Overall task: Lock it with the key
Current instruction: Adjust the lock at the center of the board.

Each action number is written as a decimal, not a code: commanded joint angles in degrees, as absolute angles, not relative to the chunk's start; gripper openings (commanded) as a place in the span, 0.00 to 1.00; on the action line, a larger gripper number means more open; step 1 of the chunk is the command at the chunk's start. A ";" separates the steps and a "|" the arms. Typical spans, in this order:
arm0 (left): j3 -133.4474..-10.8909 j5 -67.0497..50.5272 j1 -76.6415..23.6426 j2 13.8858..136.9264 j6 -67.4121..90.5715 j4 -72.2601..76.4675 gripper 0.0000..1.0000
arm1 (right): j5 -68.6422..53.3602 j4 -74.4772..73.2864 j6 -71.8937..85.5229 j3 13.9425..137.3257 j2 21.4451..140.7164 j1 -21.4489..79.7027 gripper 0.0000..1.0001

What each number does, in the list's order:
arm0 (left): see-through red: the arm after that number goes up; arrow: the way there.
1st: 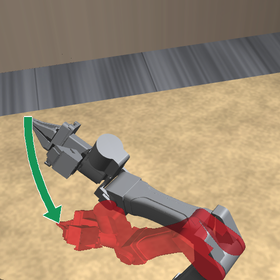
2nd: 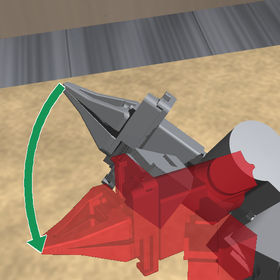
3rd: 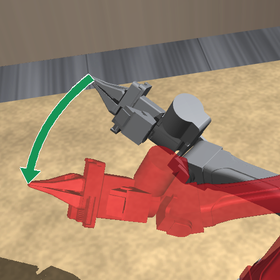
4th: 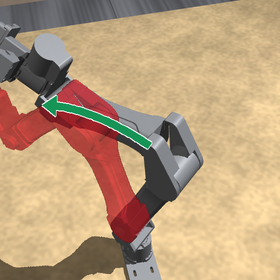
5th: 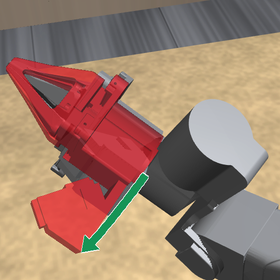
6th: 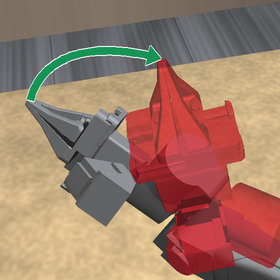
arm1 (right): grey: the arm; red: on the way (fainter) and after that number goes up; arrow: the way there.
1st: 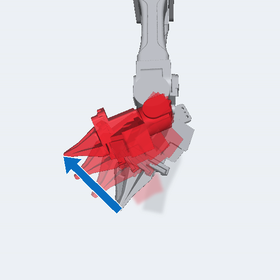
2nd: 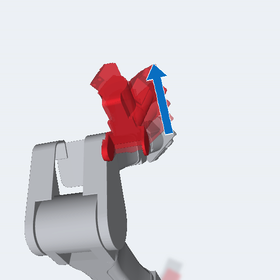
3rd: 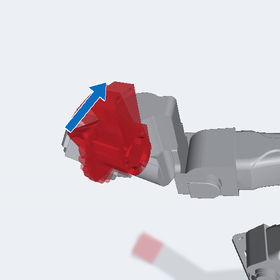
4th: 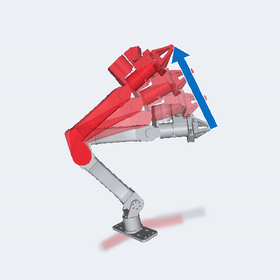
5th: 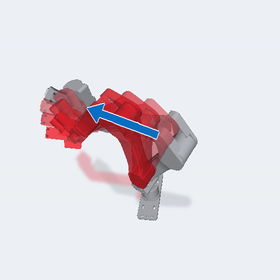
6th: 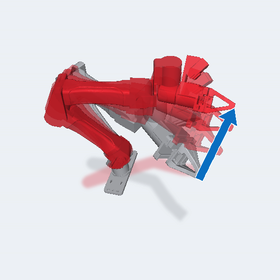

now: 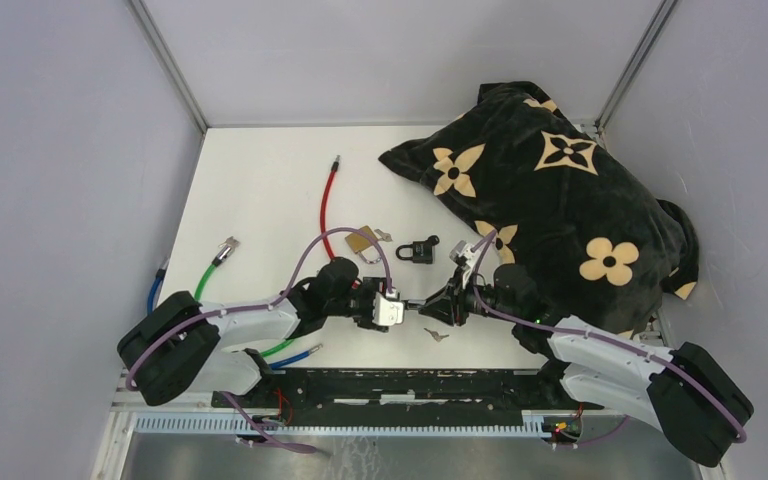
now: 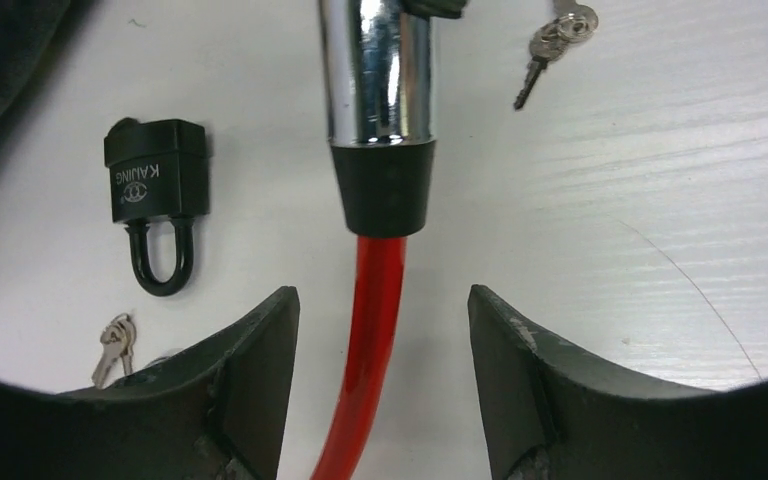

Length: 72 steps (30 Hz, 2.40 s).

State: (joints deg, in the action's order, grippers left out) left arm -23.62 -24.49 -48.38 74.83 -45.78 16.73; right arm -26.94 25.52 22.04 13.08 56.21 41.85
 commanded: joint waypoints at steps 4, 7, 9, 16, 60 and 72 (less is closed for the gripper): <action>-23.91 -27.06 -49.35 73.99 -44.34 20.93 0.11 | -29.94 23.55 19.23 18.57 55.38 41.90 0.06; -24.81 -24.74 -49.38 72.89 -42.30 19.67 0.02 | -29.65 14.83 15.18 22.41 55.13 41.79 0.44; -24.68 -22.80 -49.39 72.02 -42.86 18.59 0.02 | -29.18 9.03 12.63 25.39 53.97 41.27 0.52; -24.47 -19.14 -49.39 70.42 -43.92 17.92 0.02 | -32.60 -4.54 8.77 28.18 49.64 35.80 0.54; -32.36 -17.93 -51.50 64.50 -38.71 5.41 0.02 | -32.97 -1.57 -13.42 33.49 49.22 39.63 0.98; -32.02 -8.12 -52.48 60.68 -66.47 6.68 0.02 | -41.48 -19.87 -2.44 53.99 69.03 38.14 0.91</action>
